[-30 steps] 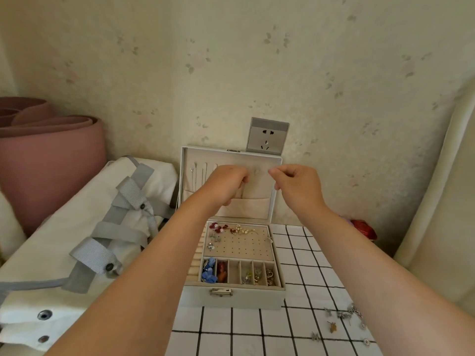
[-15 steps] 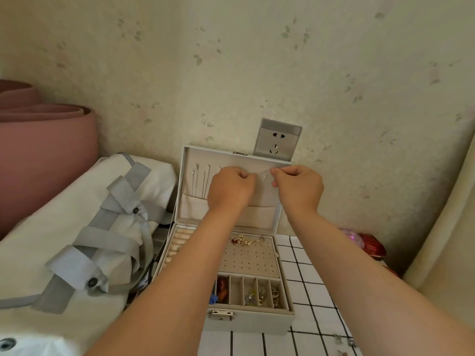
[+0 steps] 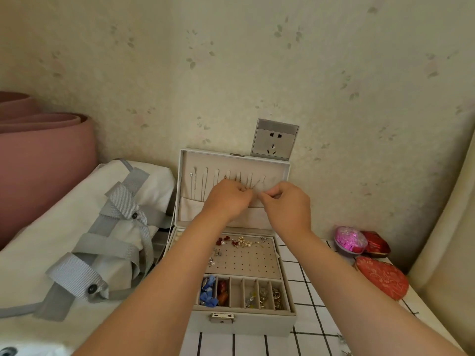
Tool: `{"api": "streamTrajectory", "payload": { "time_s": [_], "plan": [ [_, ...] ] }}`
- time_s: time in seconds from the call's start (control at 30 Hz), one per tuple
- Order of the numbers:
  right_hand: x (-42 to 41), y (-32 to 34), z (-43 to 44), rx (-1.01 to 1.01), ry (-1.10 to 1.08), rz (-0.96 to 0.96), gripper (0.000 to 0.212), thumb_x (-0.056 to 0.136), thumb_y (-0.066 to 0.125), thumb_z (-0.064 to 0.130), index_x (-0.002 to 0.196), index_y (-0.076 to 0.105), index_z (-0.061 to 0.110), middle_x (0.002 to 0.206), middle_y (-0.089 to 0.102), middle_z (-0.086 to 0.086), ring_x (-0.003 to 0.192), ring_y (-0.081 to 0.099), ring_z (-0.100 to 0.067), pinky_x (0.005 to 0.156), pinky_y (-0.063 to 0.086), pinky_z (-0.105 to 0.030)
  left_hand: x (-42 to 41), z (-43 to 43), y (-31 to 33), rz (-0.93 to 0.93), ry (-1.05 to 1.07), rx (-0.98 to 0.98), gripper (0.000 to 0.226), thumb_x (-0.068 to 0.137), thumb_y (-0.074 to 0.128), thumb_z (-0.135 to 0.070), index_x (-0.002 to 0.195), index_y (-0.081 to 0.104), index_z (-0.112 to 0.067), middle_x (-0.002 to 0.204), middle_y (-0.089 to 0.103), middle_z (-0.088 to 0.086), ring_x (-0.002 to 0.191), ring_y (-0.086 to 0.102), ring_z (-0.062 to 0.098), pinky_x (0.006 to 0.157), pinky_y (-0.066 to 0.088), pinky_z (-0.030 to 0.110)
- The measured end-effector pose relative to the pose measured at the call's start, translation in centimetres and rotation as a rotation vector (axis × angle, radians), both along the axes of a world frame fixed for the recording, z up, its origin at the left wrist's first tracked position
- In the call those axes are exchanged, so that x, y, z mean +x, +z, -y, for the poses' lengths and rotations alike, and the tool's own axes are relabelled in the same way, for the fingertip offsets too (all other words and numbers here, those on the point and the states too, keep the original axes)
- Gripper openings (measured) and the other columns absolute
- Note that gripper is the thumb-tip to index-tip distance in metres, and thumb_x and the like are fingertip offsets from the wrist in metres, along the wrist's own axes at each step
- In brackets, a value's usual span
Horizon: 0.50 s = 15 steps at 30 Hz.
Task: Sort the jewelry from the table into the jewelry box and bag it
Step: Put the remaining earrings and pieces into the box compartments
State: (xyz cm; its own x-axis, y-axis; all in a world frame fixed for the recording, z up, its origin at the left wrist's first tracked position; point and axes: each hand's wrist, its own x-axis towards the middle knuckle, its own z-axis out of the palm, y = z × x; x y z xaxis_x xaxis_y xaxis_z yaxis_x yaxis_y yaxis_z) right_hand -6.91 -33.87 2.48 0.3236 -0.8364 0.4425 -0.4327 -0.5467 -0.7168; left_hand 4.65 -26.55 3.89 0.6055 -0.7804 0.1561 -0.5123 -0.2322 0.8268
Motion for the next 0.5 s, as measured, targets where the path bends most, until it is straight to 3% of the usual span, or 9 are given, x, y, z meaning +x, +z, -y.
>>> {"api": "streamTrajectory", "payload": {
  "time_s": [0.1, 0.17, 0.27, 0.37, 0.5],
  "plan": [
    [-0.5, 0.0, -0.5, 0.202, 0.150, 0.012, 0.018, 0.092, 0.065, 0.022, 0.076, 0.069, 0.017, 0.072, 0.071, 0.002, 0.064, 0.060, -0.009, 0.061, 0.043, -0.024, -0.2, -0.2, 0.9, -0.026, -0.086, 0.007, 0.034, 0.089, 0.061, -0.029, 0.074, 0.069, 0.000, 0.066, 0.057, 0.006, 0.054, 0.045, 0.015, 0.055, 0.037, 0.027],
    [-1.0, 0.2, -1.0, 0.417, 0.282, 0.067, 0.020, 0.096, 0.056, 0.016, 0.083, 0.071, 0.015, 0.081, 0.074, -0.002, 0.057, 0.058, -0.013, 0.056, 0.044, -0.027, -0.4, -0.4, 1.6, -0.050, -0.122, -0.007, 0.030, 0.090, 0.058, -0.024, 0.080, 0.070, 0.001, 0.071, 0.062, 0.008, 0.056, 0.048, 0.016, 0.057, 0.041, 0.028],
    [-1.6, -0.2, -1.3, 0.636, 0.420, 0.048, 0.020, 0.094, 0.057, 0.016, 0.101, 0.075, 0.019, 0.101, 0.075, 0.001, 0.077, 0.066, -0.014, 0.064, 0.048, -0.030, -0.8, -0.6, 2.3, -0.089, -0.196, 0.000, 0.026, 0.091, 0.052, -0.015, 0.071, 0.070, -0.010, 0.066, 0.064, -0.003, 0.064, 0.056, 0.014, 0.072, 0.050, 0.033],
    [-1.9, -0.4, -1.2, 0.672, 0.532, 0.016, 0.022, 0.094, 0.062, 0.025, 0.112, 0.073, 0.023, 0.108, 0.076, 0.004, 0.103, 0.069, -0.014, 0.082, 0.049, -0.033, -1.3, -1.1, 3.0, -0.064, -0.272, 0.084, 0.026, 0.093, 0.048, -0.010, 0.091, 0.073, -0.019, 0.087, 0.068, -0.005, 0.082, 0.061, 0.008, 0.081, 0.049, 0.025],
    [-2.3, 0.7, -1.4, 0.671, 0.606, -0.010, 0.018, 0.097, 0.062, 0.026, 0.104, 0.073, 0.014, 0.087, 0.077, 0.001, 0.086, 0.071, -0.013, 0.083, 0.051, -0.031, -0.9, -2.3, 3.8, -0.002, -0.273, 0.103, 0.034, 0.090, 0.048, -0.006, 0.111, 0.072, -0.019, 0.112, 0.063, -0.004, 0.106, 0.056, 0.011, 0.093, 0.043, 0.025]
  ]
}}
